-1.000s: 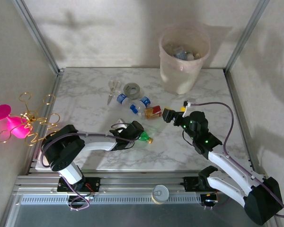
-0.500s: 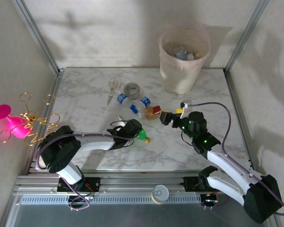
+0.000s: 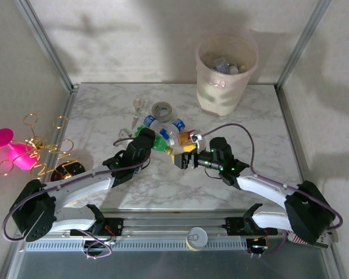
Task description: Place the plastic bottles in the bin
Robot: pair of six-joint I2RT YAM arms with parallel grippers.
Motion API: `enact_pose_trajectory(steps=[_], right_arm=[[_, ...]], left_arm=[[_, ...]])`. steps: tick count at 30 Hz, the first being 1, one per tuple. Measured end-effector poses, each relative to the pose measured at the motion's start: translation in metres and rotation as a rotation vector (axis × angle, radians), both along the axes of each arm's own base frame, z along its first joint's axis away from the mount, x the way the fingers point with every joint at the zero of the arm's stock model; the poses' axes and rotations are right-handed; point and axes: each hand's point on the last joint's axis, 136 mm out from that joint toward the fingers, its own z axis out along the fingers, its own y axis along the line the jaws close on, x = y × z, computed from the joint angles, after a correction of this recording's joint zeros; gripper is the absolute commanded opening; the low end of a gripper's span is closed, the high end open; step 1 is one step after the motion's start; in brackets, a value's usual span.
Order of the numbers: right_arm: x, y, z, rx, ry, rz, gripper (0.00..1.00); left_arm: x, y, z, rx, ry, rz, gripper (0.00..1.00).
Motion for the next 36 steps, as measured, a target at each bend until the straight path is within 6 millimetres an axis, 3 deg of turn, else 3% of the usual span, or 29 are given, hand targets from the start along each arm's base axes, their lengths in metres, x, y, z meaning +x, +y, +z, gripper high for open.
enact_pose_trajectory(steps=[6,11,18,22,24,27,31,36], right_arm=[[-0.009,0.035,-0.001,0.014,0.008,0.106,0.81],[-0.009,0.058,0.006,0.041,-0.003,0.164,0.62],[-0.008,0.070,0.003,0.047,0.011,0.205,0.40],[-0.012,0.073,0.003,0.050,0.012,0.227,0.34],[-0.012,0.073,0.003,0.050,0.012,0.228,0.32],[-0.012,0.073,0.003,0.049,0.009,0.228,0.32],[-0.009,0.071,0.000,0.034,-0.002,0.210,0.32],[-0.002,0.063,-0.011,-0.031,-0.009,0.158,0.32]], left_arm=[[-0.010,0.017,0.008,-0.011,-0.042,0.025,0.54],[-0.016,0.025,0.007,-0.015,-0.052,0.031,0.54],[-0.021,0.030,0.009,-0.026,-0.064,0.031,0.55],[-0.022,0.032,0.007,-0.025,-0.063,0.034,0.57],[-0.022,0.032,0.007,-0.023,-0.064,0.035,0.68],[-0.022,0.033,0.007,-0.020,-0.065,0.038,0.98],[-0.021,0.037,0.009,-0.018,-0.070,0.049,1.00],[-0.021,0.052,0.026,-0.033,-0.117,0.090,1.00]])
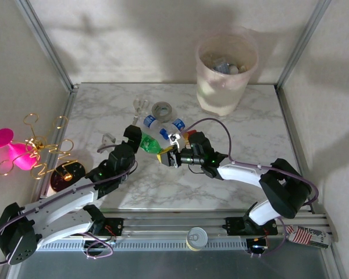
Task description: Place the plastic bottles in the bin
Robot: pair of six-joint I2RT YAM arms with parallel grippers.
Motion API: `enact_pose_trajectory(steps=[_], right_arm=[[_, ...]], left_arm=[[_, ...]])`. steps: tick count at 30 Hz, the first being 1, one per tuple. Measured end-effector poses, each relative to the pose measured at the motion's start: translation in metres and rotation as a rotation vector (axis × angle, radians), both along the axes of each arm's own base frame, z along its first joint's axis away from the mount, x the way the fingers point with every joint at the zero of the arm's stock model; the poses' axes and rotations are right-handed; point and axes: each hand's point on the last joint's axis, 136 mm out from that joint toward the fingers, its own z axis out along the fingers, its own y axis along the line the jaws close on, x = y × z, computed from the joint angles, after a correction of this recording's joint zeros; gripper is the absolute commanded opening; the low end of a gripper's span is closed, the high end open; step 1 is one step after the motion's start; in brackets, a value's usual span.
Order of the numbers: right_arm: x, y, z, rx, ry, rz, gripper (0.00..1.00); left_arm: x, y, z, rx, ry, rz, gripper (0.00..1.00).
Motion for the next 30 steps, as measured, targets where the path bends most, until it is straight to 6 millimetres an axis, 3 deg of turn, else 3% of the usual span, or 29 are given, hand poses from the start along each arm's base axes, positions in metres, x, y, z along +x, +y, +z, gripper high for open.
enact_pose_trajectory(steps=[6,10,16,24,27,30], right_arm=[[0.023,-0.030,0.003,-0.077,-0.059,-0.105,0.32],[0.056,-0.068,0.027,-0.099,-0.129,-0.230,0.32],[0.110,-0.133,0.098,-0.077,-0.280,-0.455,0.32],[0.161,-0.205,0.210,-0.021,-0.483,-0.719,0.32],[0.174,-0.223,0.238,-0.002,-0.531,-0.793,0.32],[0.191,-0.235,0.251,-0.001,-0.548,-0.852,0.32]], left_arm=[[-0.003,0.025,-0.004,0.021,-0.011,0.055,0.99],[-0.007,0.037,-0.021,0.058,0.013,0.070,1.00],[-0.007,0.036,-0.042,0.086,0.059,0.033,1.00],[0.002,0.009,-0.071,0.130,0.136,-0.102,0.99],[0.005,-0.002,-0.081,0.144,0.169,-0.153,1.00],[0.008,-0.012,-0.086,0.151,0.189,-0.202,1.00]])
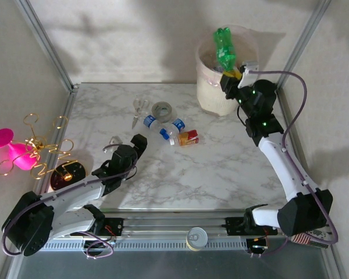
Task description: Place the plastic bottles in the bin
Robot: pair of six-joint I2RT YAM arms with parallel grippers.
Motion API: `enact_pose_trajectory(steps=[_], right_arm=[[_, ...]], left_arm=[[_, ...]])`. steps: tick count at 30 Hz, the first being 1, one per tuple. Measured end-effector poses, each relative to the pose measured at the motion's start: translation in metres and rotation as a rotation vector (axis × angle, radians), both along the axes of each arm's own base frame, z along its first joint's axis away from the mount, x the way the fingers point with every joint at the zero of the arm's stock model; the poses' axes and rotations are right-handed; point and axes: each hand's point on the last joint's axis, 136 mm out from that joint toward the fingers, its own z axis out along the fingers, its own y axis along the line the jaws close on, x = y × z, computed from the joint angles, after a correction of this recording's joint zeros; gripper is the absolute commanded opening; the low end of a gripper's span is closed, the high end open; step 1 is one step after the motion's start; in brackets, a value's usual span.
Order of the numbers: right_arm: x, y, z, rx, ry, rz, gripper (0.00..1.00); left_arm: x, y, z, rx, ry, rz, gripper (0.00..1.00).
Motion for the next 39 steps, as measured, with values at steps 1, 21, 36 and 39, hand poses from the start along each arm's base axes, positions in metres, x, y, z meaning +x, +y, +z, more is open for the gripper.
enact_pose_trajectory(steps=[1,21,36,39], right_arm=[[0.007,-0.003,0.001,0.000,0.002,-0.018,0.32],[0.106,-0.062,-0.058,0.064,0.255,-0.186,0.70],[0.043,-0.066,-0.009,0.111,0.120,-0.164,0.99],[0.020,-0.057,-0.011,0.117,0.104,-0.120,0.99]], left_arm=[[0.001,-0.004,0.000,-0.002,0.004,-0.015,0.99],[0.004,-0.030,-0.003,-0.012,0.052,-0.139,0.99],[0.010,-0.037,0.008,-0.006,0.040,-0.159,1.00],[0.019,-0.043,0.014,-0.005,0.031,-0.163,1.00]])
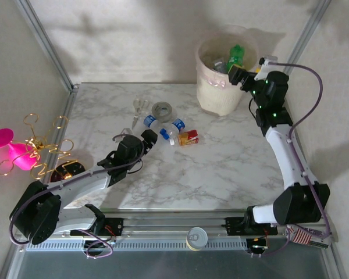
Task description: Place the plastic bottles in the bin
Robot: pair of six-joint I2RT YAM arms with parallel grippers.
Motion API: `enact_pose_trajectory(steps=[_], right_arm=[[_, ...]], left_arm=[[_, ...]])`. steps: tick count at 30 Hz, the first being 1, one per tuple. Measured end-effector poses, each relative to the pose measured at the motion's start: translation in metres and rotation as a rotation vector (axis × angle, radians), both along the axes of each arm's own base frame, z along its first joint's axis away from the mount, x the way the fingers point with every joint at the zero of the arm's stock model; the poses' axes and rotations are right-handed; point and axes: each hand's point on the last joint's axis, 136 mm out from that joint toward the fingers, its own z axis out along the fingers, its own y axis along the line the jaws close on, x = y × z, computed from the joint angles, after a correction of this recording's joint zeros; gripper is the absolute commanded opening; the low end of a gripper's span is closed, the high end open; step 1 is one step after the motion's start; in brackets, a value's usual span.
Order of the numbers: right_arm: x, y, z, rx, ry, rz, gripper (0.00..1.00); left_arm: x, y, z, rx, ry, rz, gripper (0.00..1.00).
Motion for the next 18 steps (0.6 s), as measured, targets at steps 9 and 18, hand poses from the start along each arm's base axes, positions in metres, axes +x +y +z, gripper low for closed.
enact_pose_trajectory(steps=[9,18], right_arm=[[-0.074,0.047,-0.087,0.040,0.123,0.174,0.99],[-0.123,0.063,-0.147,0.119,0.219,0.265,0.99]], left_arm=[[0.037,-0.023,-0.003,0.059,0.043,-0.003,0.99],[0.077,-0.035,-0.040,0.190,0.153,0.051,0.99]])
